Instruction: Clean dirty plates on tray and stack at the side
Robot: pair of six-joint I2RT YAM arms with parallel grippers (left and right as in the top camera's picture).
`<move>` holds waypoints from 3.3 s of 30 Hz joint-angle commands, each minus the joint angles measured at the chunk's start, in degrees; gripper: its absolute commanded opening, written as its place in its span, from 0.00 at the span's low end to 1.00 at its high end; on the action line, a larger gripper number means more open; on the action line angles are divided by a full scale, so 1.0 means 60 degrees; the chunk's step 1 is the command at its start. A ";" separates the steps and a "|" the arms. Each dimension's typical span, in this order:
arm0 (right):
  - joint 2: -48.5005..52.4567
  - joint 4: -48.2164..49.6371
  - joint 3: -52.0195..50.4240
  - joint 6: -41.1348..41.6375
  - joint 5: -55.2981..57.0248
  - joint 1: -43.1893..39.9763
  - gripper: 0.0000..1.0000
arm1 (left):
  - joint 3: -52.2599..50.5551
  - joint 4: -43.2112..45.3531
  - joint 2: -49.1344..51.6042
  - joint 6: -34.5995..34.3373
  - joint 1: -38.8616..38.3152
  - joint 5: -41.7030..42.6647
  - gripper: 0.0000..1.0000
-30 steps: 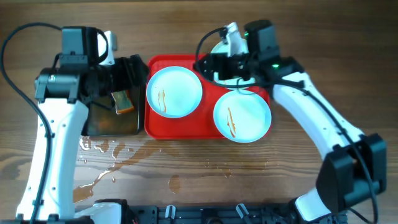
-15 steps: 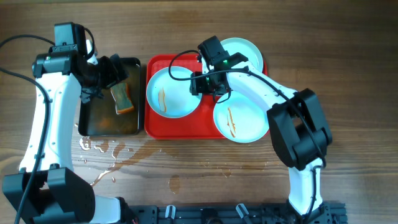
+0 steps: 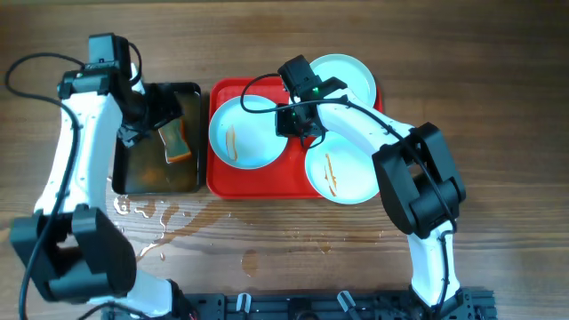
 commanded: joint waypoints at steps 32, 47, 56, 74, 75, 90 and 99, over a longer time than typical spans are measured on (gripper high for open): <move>0.0295 0.0182 0.0055 0.0066 0.0069 0.0058 0.04 | -0.1596 0.2320 0.0849 0.1508 0.0026 0.0674 0.04; 0.0288 0.0186 0.0055 -0.0433 -0.0612 -0.0178 0.04 | -0.1599 0.2189 0.0022 0.2062 -0.0565 -0.1115 0.04; 0.0288 0.0186 0.0055 -0.0495 -0.0612 -0.0175 0.04 | -0.1599 0.2397 0.0036 0.2058 -0.0885 -0.0583 0.04; 0.0288 0.0324 0.0051 -0.0393 -0.0809 -0.0175 0.04 | -0.1650 0.1974 0.2896 0.1093 -0.3155 0.2488 0.04; 0.0288 0.0350 0.0051 -0.0401 -0.0936 -0.0175 0.04 | -0.1650 0.2029 0.2896 0.1100 -0.3155 0.2510 0.04; 0.0288 0.0317 0.0018 -0.0401 -0.0980 -0.0175 0.04 | -0.1577 0.3727 0.3512 -0.0306 -0.3155 0.0594 0.04; 0.0299 -0.0084 -0.0255 -0.0393 -0.2255 -0.0248 0.04 | -0.1552 0.6102 0.3424 0.2131 -0.3049 0.0550 0.04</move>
